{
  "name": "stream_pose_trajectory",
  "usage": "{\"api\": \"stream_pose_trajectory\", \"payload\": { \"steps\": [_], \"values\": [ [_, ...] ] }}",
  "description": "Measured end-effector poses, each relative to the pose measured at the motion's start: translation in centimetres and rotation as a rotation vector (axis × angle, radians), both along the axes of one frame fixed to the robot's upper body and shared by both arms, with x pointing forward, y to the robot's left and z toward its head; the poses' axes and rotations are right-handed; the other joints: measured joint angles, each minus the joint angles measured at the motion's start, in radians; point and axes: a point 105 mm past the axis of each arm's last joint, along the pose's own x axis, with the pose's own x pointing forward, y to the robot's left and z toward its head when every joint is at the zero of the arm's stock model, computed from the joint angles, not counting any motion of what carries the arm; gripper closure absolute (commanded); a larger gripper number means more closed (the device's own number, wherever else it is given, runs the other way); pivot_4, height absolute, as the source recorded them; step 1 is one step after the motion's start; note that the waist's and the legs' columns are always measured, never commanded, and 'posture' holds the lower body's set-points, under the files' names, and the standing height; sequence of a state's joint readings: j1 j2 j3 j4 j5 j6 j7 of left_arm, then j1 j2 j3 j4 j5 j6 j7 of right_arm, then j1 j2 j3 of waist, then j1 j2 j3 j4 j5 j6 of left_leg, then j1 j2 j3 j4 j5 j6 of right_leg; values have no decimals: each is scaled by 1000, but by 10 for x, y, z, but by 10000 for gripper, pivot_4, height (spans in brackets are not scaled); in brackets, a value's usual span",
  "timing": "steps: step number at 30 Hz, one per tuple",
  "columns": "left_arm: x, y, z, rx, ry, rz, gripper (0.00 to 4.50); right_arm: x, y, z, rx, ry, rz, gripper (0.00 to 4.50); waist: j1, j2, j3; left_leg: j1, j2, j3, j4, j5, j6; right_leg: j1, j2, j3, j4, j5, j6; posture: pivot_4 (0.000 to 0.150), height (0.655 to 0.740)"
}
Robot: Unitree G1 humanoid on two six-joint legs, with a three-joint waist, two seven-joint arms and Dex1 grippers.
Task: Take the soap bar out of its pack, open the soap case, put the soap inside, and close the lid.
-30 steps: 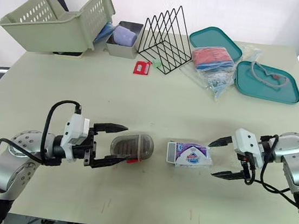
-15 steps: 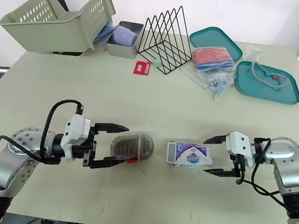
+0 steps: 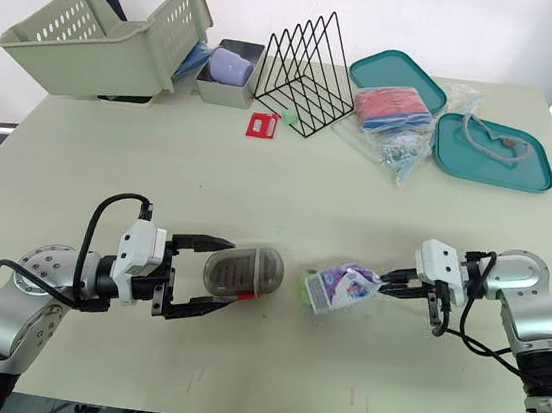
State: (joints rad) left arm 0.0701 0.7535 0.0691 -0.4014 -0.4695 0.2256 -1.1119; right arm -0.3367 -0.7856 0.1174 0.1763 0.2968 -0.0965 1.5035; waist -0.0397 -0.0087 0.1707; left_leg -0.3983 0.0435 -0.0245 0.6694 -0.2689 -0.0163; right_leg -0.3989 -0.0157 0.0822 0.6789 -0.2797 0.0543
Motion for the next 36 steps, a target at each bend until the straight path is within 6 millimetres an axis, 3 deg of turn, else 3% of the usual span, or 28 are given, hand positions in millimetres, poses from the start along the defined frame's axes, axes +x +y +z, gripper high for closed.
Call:
{"api": "stream_pose_trajectory", "payload": {
  "steps": [11, 17, 22, 36],
  "values": [
    [0, 0, 1, -1, -13, 6, 0, 5, -6, 1, -1, -4, -34, 44757, 1, 0, 0, 1, -1, -1, 1, 0, 0, 2, -1, -1, 0, 0, 0, 1500, 7400],
    [2, 3, -2, 2, -9, 26, 0, 20, -40, 19, -79, -73, -170, 44757, 8, 0, 0, 0, -2, -2, 1, 0, 0, 2, -1, -2, -1, 0, 0, 1500, 7400],
    [4, 4, -2, 1, -7, 35, 0, 25, -56, 34, -141, -124, -222, 44757, 3, 0, 0, 1, -2, -2, 0, 0, 0, 2, -1, -2, -1, 0, 0, 1500, 7400],
    [11, 2, 4, 9, -37, 25, 0, 31, -63, 40, -203, -176, -225, 44757, 3, 0, 0, 0, -2, -2, 0, 0, 0, 2, -1, -2, -1, 0, 0, 1500, 7400]
  ]
}}
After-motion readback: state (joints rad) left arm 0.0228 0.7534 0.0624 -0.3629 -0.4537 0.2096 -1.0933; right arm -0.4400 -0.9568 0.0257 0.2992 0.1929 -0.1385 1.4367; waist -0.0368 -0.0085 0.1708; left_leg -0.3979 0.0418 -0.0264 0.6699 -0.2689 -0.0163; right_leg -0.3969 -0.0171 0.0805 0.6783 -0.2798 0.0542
